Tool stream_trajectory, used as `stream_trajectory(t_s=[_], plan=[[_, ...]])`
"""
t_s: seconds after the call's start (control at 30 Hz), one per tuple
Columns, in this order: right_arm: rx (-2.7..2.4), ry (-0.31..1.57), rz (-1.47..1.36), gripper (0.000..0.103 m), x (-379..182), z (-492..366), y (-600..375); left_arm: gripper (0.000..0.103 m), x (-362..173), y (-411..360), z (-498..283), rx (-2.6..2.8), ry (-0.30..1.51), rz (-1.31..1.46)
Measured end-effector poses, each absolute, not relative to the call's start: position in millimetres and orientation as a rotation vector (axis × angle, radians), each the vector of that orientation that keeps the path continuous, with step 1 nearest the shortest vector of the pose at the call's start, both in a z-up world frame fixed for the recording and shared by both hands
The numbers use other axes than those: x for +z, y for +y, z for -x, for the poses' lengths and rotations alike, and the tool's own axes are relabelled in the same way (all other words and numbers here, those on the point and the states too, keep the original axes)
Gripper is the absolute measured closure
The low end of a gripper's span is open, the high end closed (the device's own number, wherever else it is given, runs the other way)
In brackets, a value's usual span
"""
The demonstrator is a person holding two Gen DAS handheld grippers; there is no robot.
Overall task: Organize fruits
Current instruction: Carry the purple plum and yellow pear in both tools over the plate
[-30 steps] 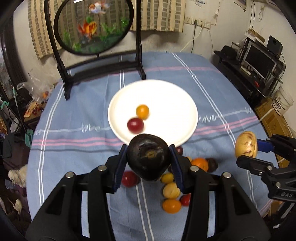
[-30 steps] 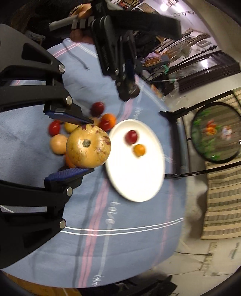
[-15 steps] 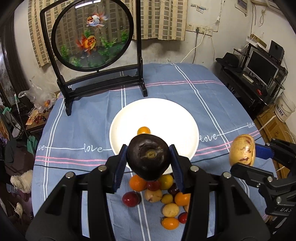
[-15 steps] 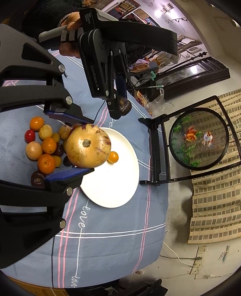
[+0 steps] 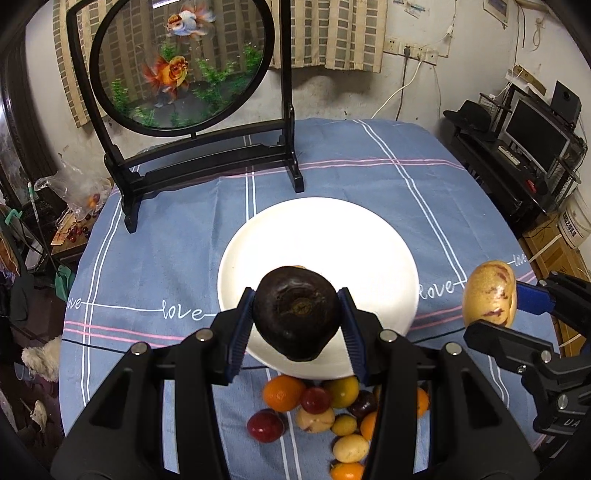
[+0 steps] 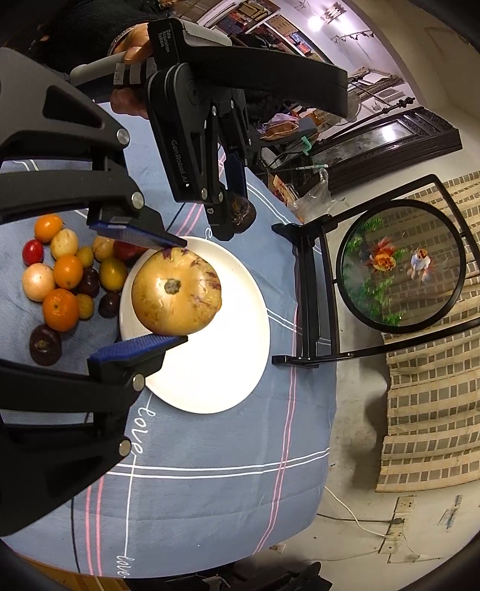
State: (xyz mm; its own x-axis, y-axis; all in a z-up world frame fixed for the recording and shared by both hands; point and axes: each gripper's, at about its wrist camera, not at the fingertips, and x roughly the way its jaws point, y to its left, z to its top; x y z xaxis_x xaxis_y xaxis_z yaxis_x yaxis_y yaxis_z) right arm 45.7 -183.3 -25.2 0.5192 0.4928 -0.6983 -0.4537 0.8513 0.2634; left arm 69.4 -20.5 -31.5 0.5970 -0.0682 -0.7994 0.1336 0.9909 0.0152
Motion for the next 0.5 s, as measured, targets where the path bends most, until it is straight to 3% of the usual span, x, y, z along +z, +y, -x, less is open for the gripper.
stream_trajectory(t_s=[0.5], plan=[[0.559, 0.892, -0.056, 0.058, -46, -90, -176, 0.057, -54, -20, -113, -0.073, 0.954, -0.085]])
